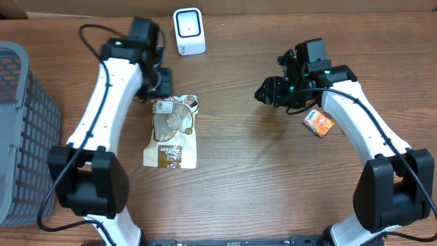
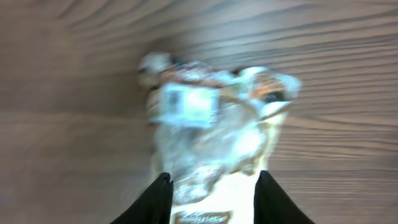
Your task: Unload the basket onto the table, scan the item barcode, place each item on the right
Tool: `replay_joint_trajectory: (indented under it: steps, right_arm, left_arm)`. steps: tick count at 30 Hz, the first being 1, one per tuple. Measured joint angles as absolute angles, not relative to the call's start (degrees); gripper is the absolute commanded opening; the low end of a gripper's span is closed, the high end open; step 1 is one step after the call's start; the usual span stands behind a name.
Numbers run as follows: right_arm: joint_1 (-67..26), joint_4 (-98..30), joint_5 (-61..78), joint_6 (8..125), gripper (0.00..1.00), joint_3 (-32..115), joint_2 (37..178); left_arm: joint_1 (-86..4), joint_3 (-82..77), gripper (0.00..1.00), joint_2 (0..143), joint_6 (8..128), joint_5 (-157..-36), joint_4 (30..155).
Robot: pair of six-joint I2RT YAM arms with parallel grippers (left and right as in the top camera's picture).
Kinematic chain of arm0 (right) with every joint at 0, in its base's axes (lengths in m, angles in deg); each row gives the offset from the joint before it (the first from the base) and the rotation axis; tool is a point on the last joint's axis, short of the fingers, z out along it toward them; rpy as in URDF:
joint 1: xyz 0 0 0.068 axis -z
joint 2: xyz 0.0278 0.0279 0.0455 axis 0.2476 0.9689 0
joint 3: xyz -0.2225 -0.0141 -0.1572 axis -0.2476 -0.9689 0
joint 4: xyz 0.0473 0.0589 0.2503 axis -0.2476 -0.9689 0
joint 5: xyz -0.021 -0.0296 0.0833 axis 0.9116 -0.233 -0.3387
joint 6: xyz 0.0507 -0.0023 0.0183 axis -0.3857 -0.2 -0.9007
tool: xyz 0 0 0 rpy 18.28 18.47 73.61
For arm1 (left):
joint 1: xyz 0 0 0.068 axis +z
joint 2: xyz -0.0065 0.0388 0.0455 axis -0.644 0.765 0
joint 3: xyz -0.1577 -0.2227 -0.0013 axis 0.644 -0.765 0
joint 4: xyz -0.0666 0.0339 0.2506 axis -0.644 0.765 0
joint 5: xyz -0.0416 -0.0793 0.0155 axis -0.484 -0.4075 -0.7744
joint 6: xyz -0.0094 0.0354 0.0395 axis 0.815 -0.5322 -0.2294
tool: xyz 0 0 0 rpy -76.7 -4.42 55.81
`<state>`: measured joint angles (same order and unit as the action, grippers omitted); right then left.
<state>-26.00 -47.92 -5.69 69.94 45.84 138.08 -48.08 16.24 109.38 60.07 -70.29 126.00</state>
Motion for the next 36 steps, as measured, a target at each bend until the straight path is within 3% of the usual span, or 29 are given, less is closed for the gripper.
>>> replay_joint_trajectory:
  steps: [10, 23, 36]
  right_arm:
    - [-33.32, -43.07, -6.34, 69.78, 0.63, 45.78, 138.74]
    - [-33.82, -42.80, -6.25, 69.74, 0.64, 45.76, 139.22]
    - [-33.82, -42.70, -6.32, 67.80, 0.64, 45.76, 139.85]
  left_arm:
    - [-33.66, 3.61, 0.04, 109.49, 61.74, -69.85, 121.30]
    - [-38.14, -11.84, 0.04, 109.49, 63.29, -72.80, 111.45]
    - [-43.86, -14.53, 0.04, 109.49, 64.77, -76.76, 106.88]
